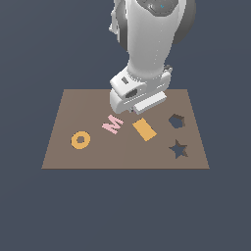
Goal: Insert a designated object into the corresponding slot on a board.
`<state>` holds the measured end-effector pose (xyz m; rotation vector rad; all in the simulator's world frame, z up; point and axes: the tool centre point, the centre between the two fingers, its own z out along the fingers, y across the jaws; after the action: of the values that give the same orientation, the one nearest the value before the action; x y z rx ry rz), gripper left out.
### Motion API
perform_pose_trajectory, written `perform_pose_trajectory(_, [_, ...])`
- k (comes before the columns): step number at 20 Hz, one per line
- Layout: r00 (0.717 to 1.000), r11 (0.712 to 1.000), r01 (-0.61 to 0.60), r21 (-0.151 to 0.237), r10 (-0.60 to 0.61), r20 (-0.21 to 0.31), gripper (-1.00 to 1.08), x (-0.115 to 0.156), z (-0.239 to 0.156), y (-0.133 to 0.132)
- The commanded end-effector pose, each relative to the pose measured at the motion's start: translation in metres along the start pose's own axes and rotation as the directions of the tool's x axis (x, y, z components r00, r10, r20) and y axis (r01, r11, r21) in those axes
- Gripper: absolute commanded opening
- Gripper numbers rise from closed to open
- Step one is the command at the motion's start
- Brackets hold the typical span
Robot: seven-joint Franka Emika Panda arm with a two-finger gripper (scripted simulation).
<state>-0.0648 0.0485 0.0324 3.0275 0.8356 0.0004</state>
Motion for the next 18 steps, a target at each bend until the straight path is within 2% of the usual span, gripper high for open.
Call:
perform_pose_trajectory(1, [0.997, 0.997, 0.079, 0.0, -0.079, -0.001, -1.0, 0.01, -0.001, 0.0])
perform_pose_trajectory(5, [0.973, 0.973, 0.232, -0.001, -0.232, -0.001, -1.0, 0.028, -0.002, -0.002])
perform_pose_trajectory(9, [0.913, 0.913, 0.407, -0.001, -0.407, -0.001, -1.0, 0.049, -0.003, -0.008])
perform_pose_trajectory(12, [0.842, 0.842, 0.539, -0.002, -0.539, -0.001, -1.0, 0.065, -0.004, -0.016])
perform_pose_trajectory(18, [0.67, 0.67, 0.742, -0.002, -0.742, -0.001, -1.0, 0.09, -0.006, -0.037])
